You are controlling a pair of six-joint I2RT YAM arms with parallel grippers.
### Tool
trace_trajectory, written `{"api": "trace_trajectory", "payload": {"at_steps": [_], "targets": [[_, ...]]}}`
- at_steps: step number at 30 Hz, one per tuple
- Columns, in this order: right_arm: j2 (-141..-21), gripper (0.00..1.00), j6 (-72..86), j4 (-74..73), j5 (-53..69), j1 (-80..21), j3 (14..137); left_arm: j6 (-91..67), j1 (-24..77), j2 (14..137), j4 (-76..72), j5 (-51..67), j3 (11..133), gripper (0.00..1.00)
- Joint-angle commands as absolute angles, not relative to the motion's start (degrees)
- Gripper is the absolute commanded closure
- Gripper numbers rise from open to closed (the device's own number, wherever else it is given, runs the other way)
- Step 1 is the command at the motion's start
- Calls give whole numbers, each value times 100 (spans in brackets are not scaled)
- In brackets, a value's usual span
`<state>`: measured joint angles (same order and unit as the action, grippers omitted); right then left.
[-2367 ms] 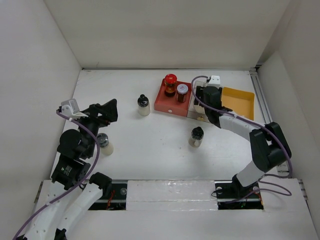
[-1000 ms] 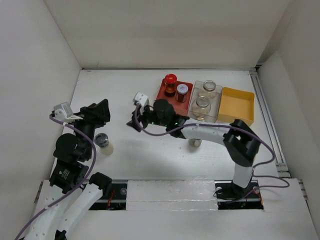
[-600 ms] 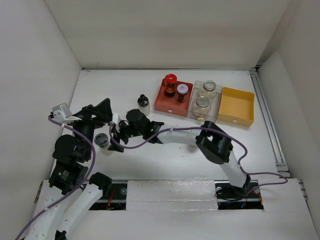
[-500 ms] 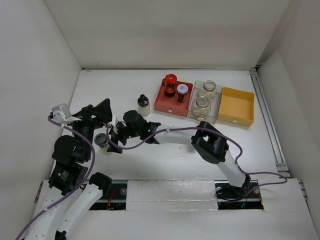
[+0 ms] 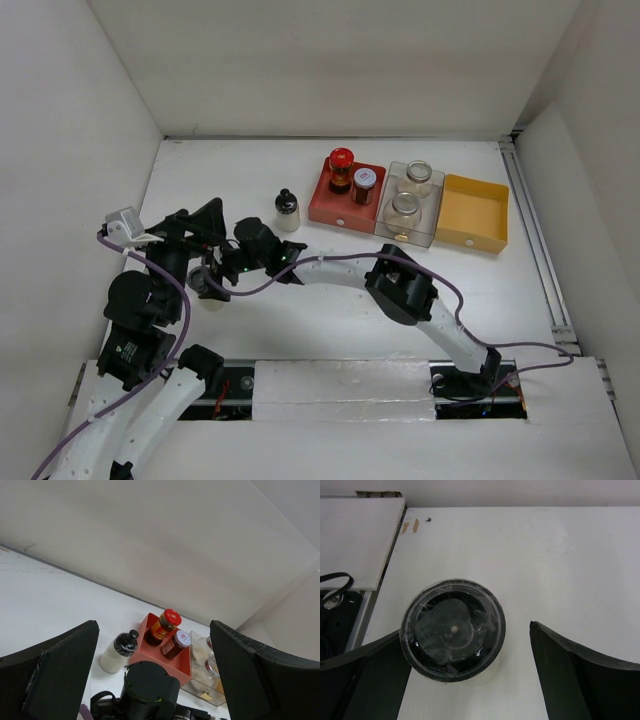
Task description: Organize the condiment bottles
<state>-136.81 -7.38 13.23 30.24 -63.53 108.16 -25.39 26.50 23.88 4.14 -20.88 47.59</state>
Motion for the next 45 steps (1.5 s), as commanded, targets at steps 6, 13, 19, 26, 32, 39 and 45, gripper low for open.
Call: {"api": "trace_trajectory", "payload": {"at_steps": [6, 13, 19, 26, 32, 39, 45], "targets": [[-13816, 41, 174, 2968, 3551, -6407, 10978, -2505, 2619, 2356, 202, -2056, 4835, 10], [-12544, 51, 667, 4294, 3604, -6127, 9609, -2505, 2619, 2251, 202, -2241, 4834, 10], [-10788, 53, 905, 4782, 3384, -5319, 8185, -2584, 2619, 2136, 255, -2435, 4781, 10], [-8853, 53, 1230, 4615, 2683, -3729, 6602, -2637, 2619, 2355, 176, -2075, 4720, 10], [-7735, 53, 1142, 3402, 1249, -1509, 5653, -2584, 2619, 2723, 105, -1529, 4781, 10], [-7655, 53, 1345, 3199, 862, 243, 5229, -2584, 2619, 2865, 105, -1389, 4781, 10], [-8287, 53, 1415, 3251, 843, 949, 5466, -2584, 2619, 2918, 105, -1336, 4781, 10]]}}
